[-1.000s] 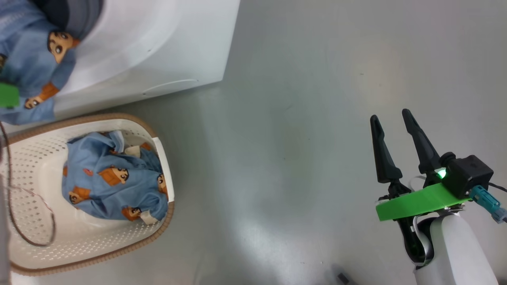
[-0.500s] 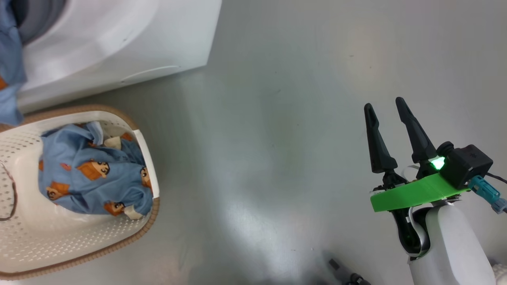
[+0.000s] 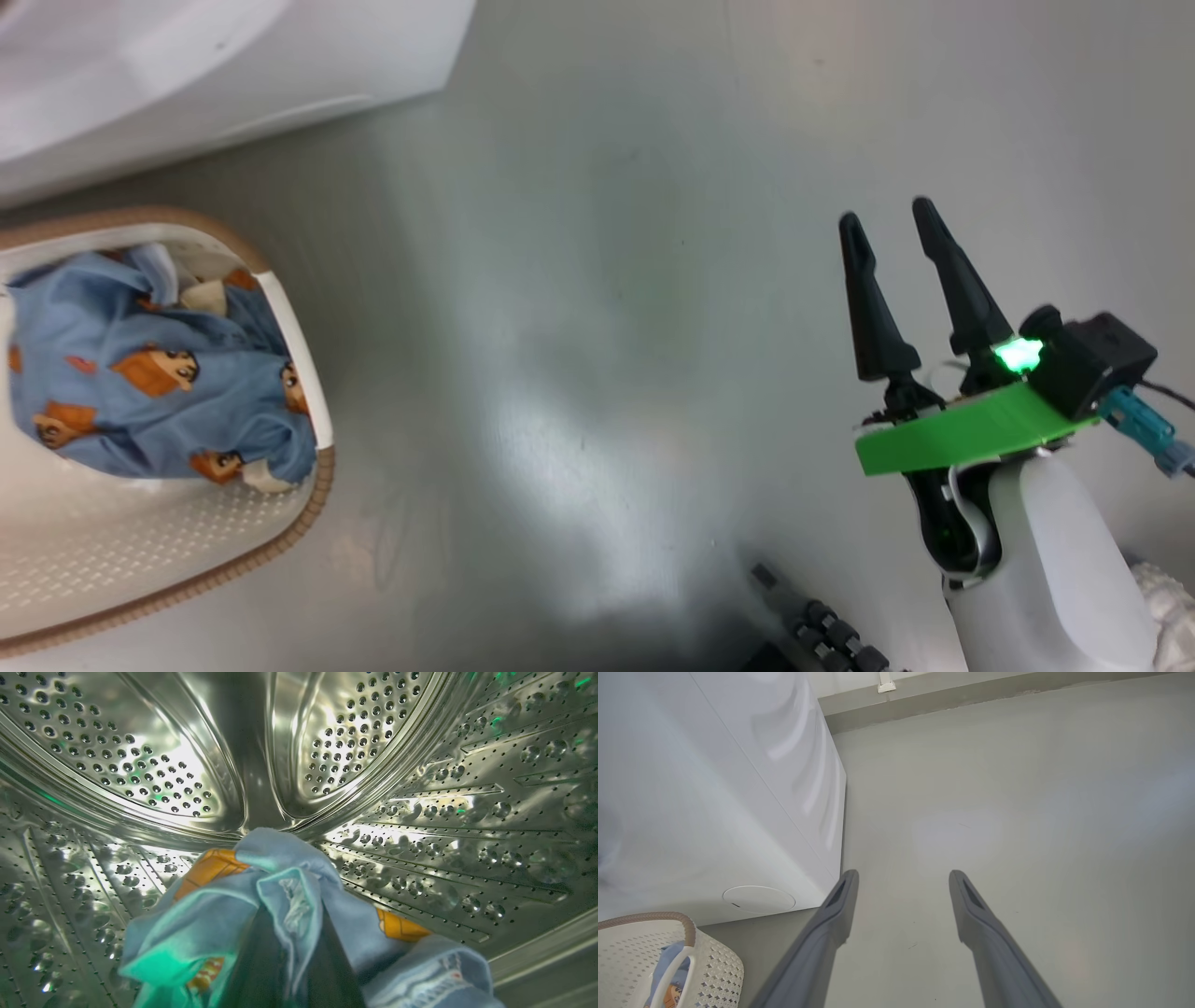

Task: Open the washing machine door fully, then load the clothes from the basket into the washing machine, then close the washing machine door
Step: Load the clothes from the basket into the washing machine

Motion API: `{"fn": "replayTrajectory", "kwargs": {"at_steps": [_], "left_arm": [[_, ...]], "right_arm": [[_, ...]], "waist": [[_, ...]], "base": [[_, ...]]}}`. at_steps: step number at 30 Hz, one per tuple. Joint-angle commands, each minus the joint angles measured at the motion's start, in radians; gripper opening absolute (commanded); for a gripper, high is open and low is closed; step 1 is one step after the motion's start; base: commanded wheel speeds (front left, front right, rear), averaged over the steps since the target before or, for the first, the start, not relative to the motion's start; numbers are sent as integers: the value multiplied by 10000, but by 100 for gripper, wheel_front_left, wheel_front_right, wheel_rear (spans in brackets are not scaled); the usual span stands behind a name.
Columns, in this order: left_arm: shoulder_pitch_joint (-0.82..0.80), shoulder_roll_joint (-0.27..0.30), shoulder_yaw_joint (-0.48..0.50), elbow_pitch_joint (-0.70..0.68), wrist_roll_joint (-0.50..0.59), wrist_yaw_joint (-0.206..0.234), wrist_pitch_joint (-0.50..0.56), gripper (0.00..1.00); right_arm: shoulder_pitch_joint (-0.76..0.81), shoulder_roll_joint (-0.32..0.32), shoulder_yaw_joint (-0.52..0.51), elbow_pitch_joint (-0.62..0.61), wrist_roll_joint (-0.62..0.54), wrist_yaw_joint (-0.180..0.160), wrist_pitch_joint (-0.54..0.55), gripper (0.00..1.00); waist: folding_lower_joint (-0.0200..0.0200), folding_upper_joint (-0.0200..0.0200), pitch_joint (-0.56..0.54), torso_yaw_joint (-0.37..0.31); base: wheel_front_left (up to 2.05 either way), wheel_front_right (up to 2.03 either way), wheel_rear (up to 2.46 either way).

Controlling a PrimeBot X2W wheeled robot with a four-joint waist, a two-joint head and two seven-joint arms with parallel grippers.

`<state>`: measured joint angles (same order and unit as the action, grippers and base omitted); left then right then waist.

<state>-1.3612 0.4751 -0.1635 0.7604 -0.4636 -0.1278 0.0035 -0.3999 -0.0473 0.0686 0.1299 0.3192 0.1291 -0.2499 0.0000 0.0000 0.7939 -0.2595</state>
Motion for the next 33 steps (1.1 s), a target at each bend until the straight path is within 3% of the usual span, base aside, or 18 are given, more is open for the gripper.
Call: {"fn": "replayTrajectory", "kwargs": {"at_steps": [1,8,11,18,25,26,28,29,30,33], "left_arm": [[-357,692,81,-235,-183,-29,188,0],[-1177,1295,-446,-454,-1093,-29,1359,0],[-1430,1483,-607,-639,-1250,-29,1348,0],[-2187,1916,-1106,-1145,-589,-29,-1024,0],[-2343,1731,-1432,-289,-819,-29,-1226,0],[-2338,1719,-1471,-184,-853,-29,-1200,7],[-2303,1721,-1546,10,-878,-29,-1182,61],[-2303,1721,-1546,10,-878,-29,-1182,61],[-2282,1697,-1539,101,-918,-29,-1202,100],[-2191,1628,-1554,313,-954,12,-1314,100]], "right_arm": [[-6,-29,268,-244,160,16,-118,100],[-168,-29,473,-183,434,16,-118,100],[-243,-29,584,-147,527,16,-118,100],[-469,-29,754,-89,744,16,-118,100],[-452,-29,699,-19,759,16,-118,100],[-449,-29,687,-11,755,16,-118,100],[-446,-29,660,-10,746,16,-118,100],[-446,-29,660,-10,746,16,-118,100],[-444,-29,646,-15,737,16,-118,100],[-438,-29,592,-22,698,16,-118,100]], "waist": [[0,0,360,-175],[0,0,836,-260],[0,0,922,-277],[0,0,1021,-342],[0,0,940,-287],[0,0,924,-274],[0,0,896,-245],[0,0,896,-245],[0,0,881,-227],[0,0,826,-150]], "base": [[0,0,0],[0,0,0],[0,0,0],[0,0,0],[0,0,0],[0,0,0],[0,0,0],[0,0,0],[0,0,0],[0,0,0]]}}
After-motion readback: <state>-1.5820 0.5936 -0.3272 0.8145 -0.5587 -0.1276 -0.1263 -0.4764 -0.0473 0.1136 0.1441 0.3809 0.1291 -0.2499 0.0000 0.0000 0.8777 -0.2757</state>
